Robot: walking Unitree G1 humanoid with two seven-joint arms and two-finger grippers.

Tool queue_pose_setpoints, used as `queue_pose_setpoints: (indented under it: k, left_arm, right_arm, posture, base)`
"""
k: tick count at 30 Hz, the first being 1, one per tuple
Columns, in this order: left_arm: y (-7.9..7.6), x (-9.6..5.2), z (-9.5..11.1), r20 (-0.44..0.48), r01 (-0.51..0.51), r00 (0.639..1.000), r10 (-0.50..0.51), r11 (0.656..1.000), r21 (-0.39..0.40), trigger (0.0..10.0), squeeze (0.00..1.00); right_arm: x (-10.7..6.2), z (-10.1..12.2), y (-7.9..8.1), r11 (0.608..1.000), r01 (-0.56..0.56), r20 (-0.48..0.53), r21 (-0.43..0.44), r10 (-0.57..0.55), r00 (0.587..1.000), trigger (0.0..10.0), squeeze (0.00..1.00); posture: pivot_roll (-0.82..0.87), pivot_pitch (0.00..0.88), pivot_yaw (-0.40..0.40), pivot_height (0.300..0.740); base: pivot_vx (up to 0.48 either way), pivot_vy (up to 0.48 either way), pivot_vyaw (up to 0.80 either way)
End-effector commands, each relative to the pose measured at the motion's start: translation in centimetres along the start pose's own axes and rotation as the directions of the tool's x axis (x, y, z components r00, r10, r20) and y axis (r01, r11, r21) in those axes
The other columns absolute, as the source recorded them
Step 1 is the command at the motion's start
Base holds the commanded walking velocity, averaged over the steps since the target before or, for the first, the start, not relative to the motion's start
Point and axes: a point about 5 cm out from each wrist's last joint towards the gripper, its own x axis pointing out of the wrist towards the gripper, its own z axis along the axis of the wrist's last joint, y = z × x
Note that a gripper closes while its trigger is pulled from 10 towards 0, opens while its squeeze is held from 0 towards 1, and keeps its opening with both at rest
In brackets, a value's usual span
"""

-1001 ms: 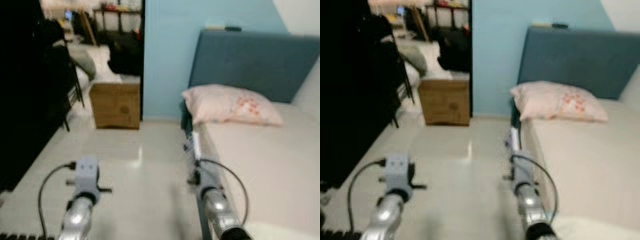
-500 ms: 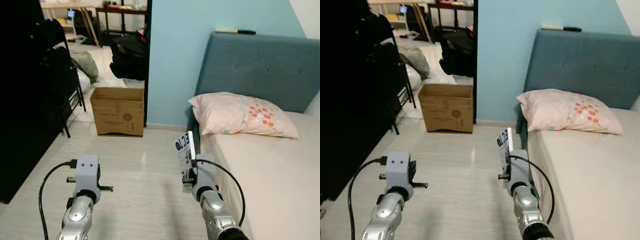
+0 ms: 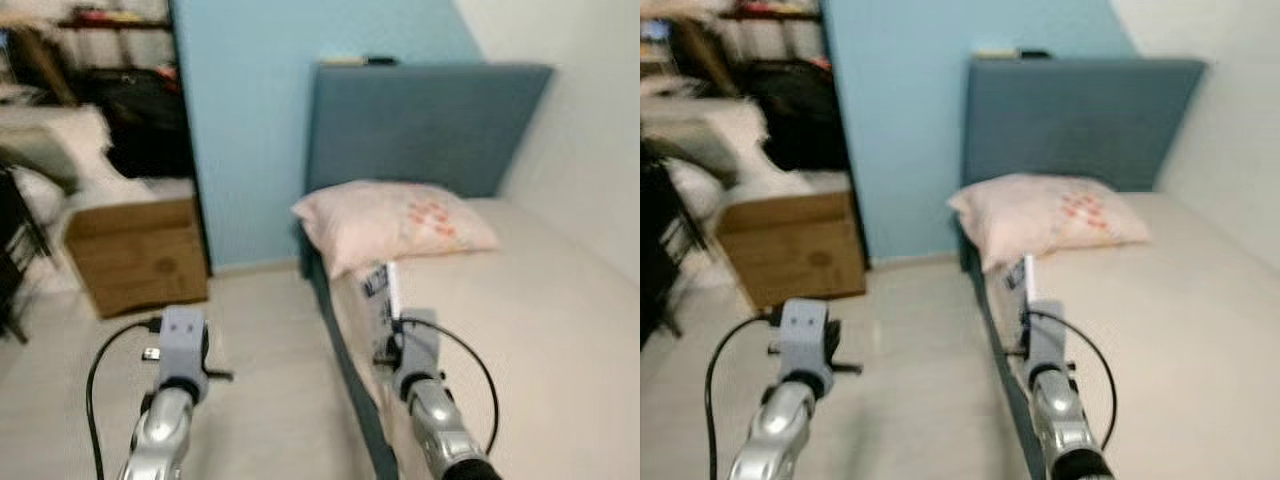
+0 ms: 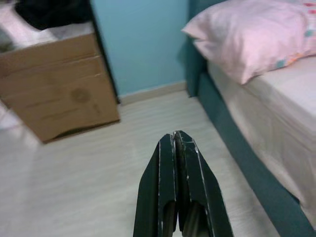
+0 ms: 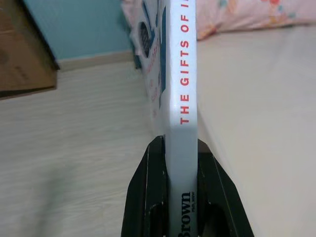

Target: Clean up the room

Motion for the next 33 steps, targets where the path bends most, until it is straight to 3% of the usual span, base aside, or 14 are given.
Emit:
queue_pose_setpoints:
  k: [1,33]
  left_arm:
    - [-0.31,-0.14,-0.23,-0.011,0.013,1.000,-0.013,1.000,-0.001,10.0,0.00]
    - [-0.09,-0.26,-0.23,-0.010,0.008,1.000,-0.008,1.000,0.000,10.0,0.00]
  right_arm:
    - [0.05,0.56,-0.82,1.000,0.021,0.032,-0.006,-0.021,0.999,10.0,0.00]
    - [0.12,0.75,-0.63,1.000,0.012,0.039,-0.007,-0.012,0.999,10.0,0.00]
  posture:
    - [0.04,0.000,-0.018,0.740]
    - [0.05,0.008,-0.023,0.740]
  base:
    - [0.322,0.000,0.00]
    - [0.324,0.000,0.00]
